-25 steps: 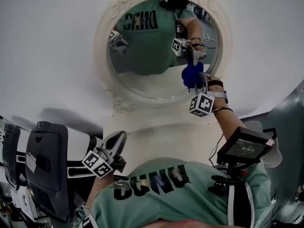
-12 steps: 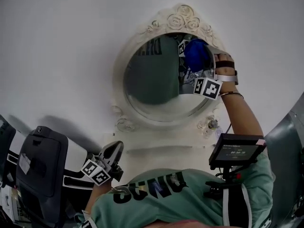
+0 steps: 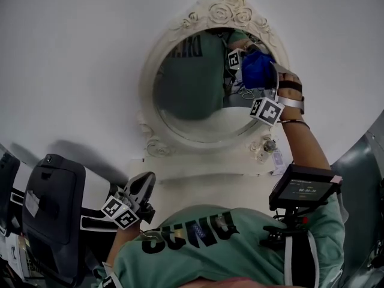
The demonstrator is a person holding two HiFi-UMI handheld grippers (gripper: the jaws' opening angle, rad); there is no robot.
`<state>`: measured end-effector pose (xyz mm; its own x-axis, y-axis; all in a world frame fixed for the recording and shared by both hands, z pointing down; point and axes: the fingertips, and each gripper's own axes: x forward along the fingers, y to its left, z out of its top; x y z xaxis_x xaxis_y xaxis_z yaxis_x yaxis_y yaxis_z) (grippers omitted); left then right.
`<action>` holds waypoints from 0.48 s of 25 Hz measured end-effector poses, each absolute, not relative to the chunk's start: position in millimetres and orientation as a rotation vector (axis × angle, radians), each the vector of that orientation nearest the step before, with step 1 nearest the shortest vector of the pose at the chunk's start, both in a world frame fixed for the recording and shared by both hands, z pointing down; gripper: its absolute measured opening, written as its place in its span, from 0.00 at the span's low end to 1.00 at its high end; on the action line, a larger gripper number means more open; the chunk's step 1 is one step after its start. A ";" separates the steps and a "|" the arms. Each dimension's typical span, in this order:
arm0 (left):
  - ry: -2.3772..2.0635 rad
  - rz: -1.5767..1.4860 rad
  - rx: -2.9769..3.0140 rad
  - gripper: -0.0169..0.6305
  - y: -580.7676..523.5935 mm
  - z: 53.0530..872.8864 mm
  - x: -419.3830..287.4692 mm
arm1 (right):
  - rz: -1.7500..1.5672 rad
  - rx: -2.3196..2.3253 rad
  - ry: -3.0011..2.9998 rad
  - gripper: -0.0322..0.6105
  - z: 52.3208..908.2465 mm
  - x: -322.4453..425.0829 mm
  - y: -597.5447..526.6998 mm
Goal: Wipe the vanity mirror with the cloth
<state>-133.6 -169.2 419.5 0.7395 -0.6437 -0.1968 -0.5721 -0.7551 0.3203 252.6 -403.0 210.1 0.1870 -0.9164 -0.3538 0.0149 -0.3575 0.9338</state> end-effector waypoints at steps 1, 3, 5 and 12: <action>-0.958 -0.429 2.700 0.04 -168.3 420.3 -133.1 | -1.274 1.556 -0.888 0.13 225.1 261.1 -403.1; -0.954 -0.422 2.694 0.04 -165.8 421.6 -130.7 | -1.195 1.524 -0.897 0.13 258.3 276.6 -403.3; -0.947 -0.414 2.688 0.04 -163.4 423.3 -127.1 | -1.116 1.491 -0.920 0.13 295.1 288.6 -403.0; -0.947 -0.354 2.634 0.04 -163.7 443.0 -120.9 | -0.829 1.329 -1.062 0.13 451.8 300.6 -408.3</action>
